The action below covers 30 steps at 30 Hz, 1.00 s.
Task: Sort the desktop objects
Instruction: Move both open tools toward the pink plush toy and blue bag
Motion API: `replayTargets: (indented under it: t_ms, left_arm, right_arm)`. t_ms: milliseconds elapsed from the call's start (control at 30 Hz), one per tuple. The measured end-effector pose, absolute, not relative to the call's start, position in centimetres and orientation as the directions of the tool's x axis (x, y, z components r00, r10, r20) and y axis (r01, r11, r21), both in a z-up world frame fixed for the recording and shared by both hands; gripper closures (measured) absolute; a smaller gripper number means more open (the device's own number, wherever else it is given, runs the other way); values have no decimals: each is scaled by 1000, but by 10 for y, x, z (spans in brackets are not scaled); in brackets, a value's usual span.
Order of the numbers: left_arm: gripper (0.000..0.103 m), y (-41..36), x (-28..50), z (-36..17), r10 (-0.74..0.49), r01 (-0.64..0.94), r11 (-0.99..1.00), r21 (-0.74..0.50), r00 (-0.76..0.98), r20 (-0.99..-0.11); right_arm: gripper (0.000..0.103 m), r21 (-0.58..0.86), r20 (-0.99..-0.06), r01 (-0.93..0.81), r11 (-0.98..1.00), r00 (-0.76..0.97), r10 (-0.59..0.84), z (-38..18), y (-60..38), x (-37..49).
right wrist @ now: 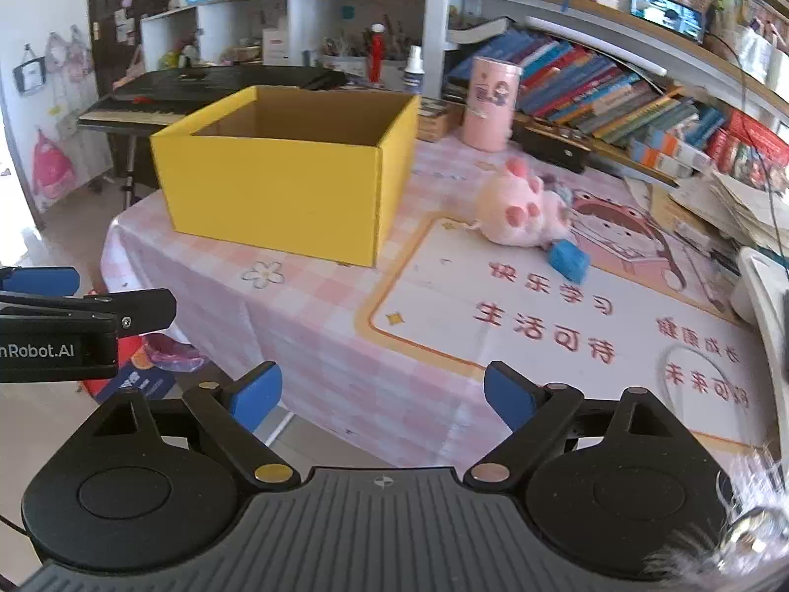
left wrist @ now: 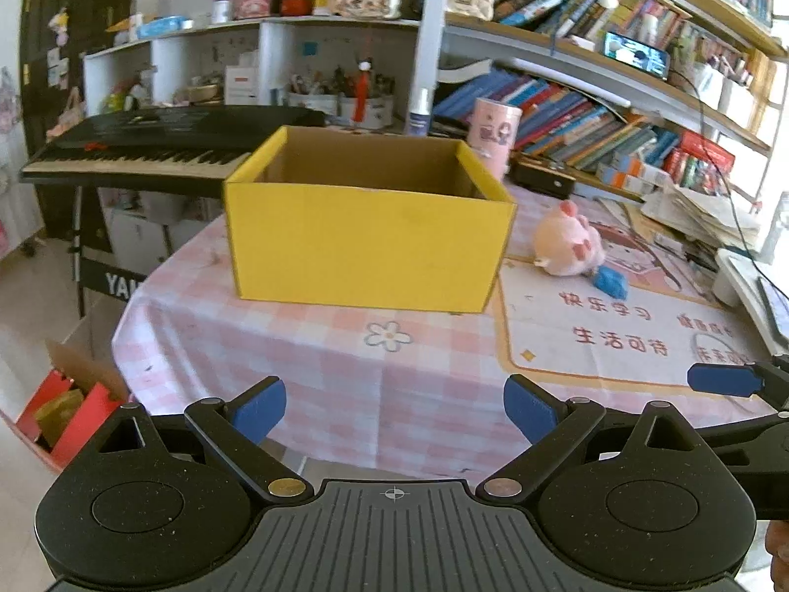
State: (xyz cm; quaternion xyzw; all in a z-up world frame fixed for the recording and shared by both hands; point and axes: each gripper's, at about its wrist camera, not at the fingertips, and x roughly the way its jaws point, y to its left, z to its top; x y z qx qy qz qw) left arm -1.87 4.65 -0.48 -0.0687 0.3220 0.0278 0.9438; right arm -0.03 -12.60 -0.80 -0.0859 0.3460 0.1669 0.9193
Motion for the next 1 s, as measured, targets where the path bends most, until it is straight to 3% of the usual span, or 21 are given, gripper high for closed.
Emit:
replayTargets:
  t_ms: [833,1000]
  left_arm:
    - [6,-11,21,-4,-162,96,985,-140,775,-611]
    - [1,-23,31,-2,-203,137,978,-155,773,-602]
  right_arm:
    - [13,-37,-686,-133,990,724,72,-12,-194,-1]
    - [13,-46,-686,-121,992,726,57,-11,-203,6]
